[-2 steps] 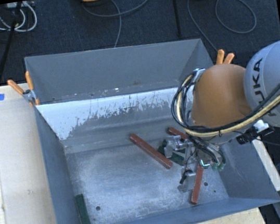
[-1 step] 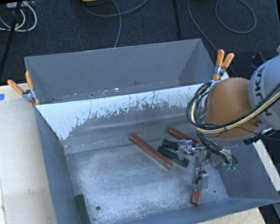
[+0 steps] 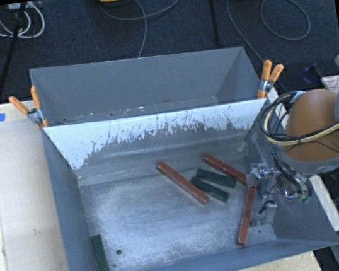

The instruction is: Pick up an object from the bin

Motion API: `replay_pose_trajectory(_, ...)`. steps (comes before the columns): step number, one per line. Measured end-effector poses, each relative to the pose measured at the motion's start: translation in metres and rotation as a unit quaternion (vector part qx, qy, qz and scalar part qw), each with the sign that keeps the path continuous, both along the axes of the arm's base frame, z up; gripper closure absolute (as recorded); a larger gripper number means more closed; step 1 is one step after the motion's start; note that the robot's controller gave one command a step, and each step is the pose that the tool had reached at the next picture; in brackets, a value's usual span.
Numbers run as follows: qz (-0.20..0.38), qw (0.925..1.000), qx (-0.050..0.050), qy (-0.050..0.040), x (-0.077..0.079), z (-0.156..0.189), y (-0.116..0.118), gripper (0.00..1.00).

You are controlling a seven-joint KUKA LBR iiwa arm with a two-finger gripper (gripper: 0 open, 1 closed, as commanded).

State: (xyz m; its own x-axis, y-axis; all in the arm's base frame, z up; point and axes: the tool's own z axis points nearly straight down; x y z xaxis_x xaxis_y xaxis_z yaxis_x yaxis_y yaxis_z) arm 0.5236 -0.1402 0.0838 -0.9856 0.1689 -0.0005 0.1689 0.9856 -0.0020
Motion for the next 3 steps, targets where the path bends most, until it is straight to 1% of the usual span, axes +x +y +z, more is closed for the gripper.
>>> replay_pose_trajectory(1,0.014,0.9999,0.001,-0.0023,-0.051,-0.014,0.019,0.00)
replay_pose_trajectory(2,0.015,0.9999,0.001,0.0003,-0.051,-0.014,0.019,1.00)
replay_pose_trajectory(3,0.027,0.9996,0.001,0.0000,-0.040,0.138,0.050,1.00)
